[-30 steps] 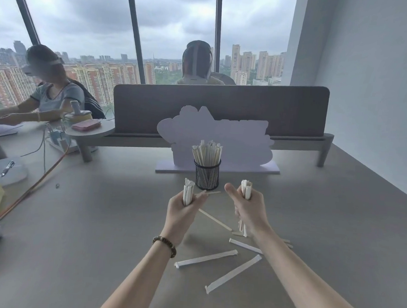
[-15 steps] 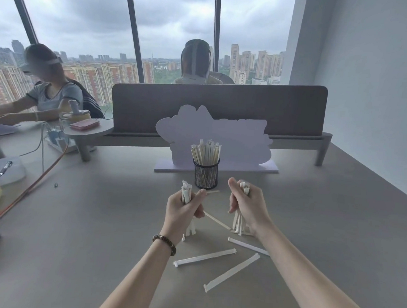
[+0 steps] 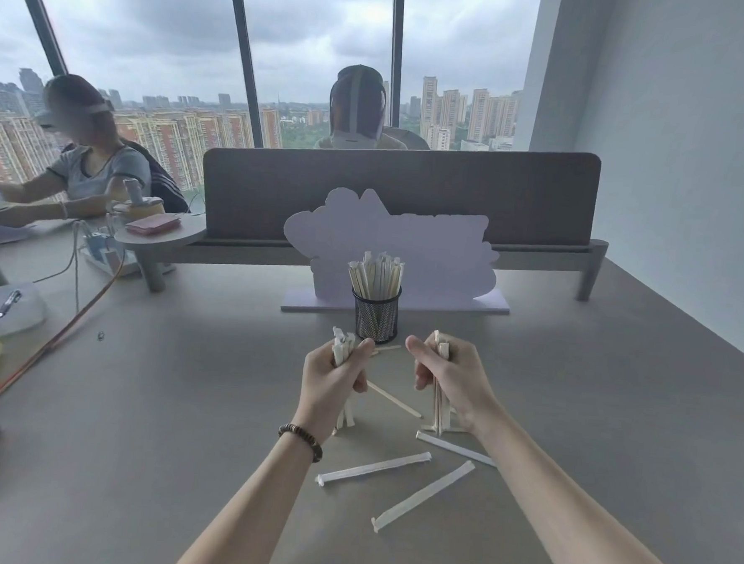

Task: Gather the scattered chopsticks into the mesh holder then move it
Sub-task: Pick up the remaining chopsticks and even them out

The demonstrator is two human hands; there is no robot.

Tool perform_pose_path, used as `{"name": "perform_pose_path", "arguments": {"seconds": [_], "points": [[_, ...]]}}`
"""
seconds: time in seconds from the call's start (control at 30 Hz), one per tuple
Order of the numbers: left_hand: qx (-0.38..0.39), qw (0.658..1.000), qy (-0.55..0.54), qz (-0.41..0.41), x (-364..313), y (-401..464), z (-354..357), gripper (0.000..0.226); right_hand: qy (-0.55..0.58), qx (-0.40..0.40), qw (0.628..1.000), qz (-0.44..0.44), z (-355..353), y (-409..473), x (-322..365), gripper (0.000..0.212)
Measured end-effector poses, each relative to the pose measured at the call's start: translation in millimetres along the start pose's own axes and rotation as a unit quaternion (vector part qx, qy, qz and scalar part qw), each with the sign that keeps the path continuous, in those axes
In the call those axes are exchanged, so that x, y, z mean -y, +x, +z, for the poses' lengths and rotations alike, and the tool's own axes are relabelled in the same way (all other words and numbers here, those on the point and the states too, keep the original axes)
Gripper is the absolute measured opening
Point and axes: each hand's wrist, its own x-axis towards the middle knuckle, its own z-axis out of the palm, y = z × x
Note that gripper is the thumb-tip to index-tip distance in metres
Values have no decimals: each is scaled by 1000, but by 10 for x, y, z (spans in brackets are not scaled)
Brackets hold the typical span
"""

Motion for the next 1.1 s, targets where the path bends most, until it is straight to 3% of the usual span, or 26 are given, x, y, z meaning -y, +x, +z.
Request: {"name": "perform_pose_path", "arguments": {"seconds": [0.23,0.47,0.6,0.77,0.9,1.1], "points": [[-24,1000,14,-10,-11,27,27,51,-18,-47,999,10,14,17,-22,59],[-55,998,-33,-14,-9,73,-26,61,83,-70,992,65,-64,44,63,48],[-66,994,-83,-40,-73,56,-15,38,81,-52,993,66,-54,39,14,47],[-58,998,11,-27,47,24,-5,33,-64,-25,997,36,-104,58,-95,52],[-2,995,97,-13,80,-26,-25,36,-246,-12,969,19,-214,66,-60,53],[61,955,285,58,-58,-7,-143,39,-345,28,938,21,-344,62,101,45]]}}
